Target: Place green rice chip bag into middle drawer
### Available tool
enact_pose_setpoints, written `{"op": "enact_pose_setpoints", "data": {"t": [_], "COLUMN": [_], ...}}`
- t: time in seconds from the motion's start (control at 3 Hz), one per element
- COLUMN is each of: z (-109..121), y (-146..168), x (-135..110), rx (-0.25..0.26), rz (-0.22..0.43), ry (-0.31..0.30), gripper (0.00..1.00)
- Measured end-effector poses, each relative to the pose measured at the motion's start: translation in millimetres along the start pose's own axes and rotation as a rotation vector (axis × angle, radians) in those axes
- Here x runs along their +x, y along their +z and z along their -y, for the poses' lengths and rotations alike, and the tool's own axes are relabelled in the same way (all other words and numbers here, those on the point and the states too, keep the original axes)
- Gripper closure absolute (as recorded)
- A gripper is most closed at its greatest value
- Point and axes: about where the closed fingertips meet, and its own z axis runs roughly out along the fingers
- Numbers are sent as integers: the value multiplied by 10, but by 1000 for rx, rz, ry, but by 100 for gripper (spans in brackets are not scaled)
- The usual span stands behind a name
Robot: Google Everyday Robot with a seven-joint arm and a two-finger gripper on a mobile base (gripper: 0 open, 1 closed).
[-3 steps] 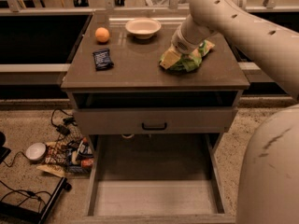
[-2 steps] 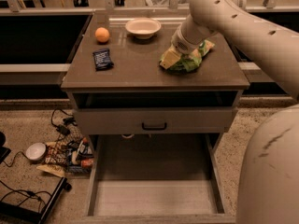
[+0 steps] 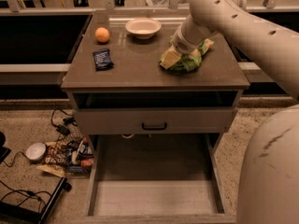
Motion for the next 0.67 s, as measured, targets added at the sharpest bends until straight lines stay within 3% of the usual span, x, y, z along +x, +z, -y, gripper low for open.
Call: {"op": "enact_pose_setpoints", "data": {"t": [0.33,0.67], "z": [53,195], "y": [-589,-1778], "x": [-67,-213], "rx": [36,100], "rz": [98,276], "ry": [-32,-90], "gripper": [100,100]}}
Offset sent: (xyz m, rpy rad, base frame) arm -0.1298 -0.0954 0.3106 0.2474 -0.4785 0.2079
